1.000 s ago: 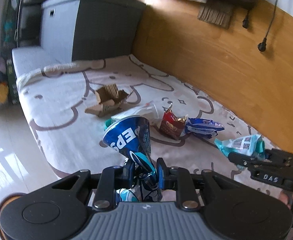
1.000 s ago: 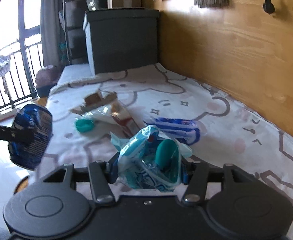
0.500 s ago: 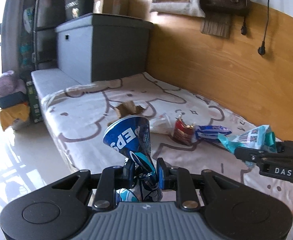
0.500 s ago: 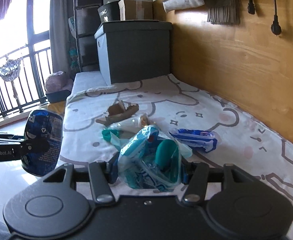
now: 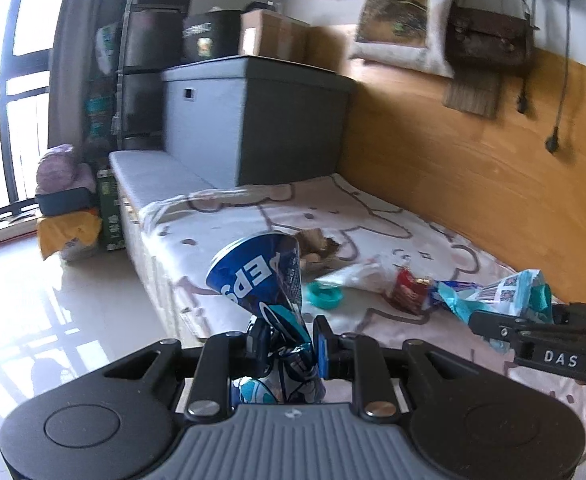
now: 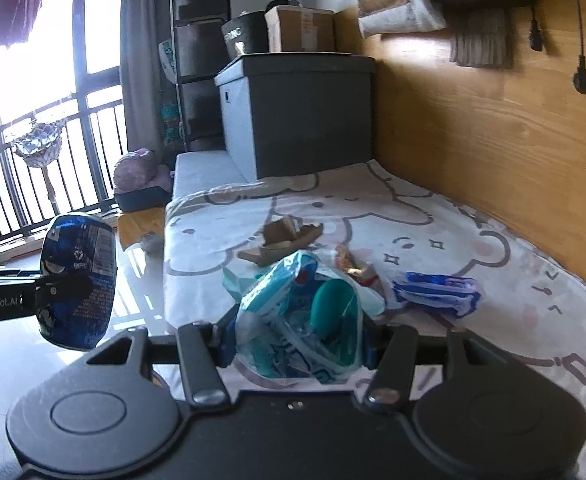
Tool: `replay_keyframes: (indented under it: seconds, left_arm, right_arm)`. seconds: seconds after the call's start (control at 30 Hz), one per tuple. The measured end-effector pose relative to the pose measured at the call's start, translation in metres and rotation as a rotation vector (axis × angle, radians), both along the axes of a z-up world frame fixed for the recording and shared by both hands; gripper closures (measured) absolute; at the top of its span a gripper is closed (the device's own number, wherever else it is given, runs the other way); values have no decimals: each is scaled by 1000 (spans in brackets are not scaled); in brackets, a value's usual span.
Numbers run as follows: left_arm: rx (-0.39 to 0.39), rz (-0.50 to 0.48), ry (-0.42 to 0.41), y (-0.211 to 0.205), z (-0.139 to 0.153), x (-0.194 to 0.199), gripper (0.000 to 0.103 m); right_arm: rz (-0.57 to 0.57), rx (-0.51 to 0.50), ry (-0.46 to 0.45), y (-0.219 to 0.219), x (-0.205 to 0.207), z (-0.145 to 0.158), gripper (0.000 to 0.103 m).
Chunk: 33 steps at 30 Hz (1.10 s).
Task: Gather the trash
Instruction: 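Carry the Pepsi can and teal packet with both tools over the wastebasket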
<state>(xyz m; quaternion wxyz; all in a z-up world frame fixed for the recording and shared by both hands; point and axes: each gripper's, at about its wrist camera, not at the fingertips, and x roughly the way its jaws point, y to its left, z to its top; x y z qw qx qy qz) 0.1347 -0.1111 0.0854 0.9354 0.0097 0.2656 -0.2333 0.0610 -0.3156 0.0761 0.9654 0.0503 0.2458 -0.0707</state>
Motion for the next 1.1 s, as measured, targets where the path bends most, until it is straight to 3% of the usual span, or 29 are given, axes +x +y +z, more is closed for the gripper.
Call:
replay_keyframes:
  seconds: [0.63, 0.87, 1.1]
  left_arm:
    - [-19, 257, 47, 129, -7, 18, 79]
    - [-19, 325, 91, 161, -32, 34, 79]
    - [5, 360, 162, 183, -73, 57, 79]
  right_arm:
    - [216, 19, 14, 111, 64, 2, 47]
    - [278, 29, 60, 146, 96, -17, 47]
    - [357, 27, 143, 182, 131, -57, 47]
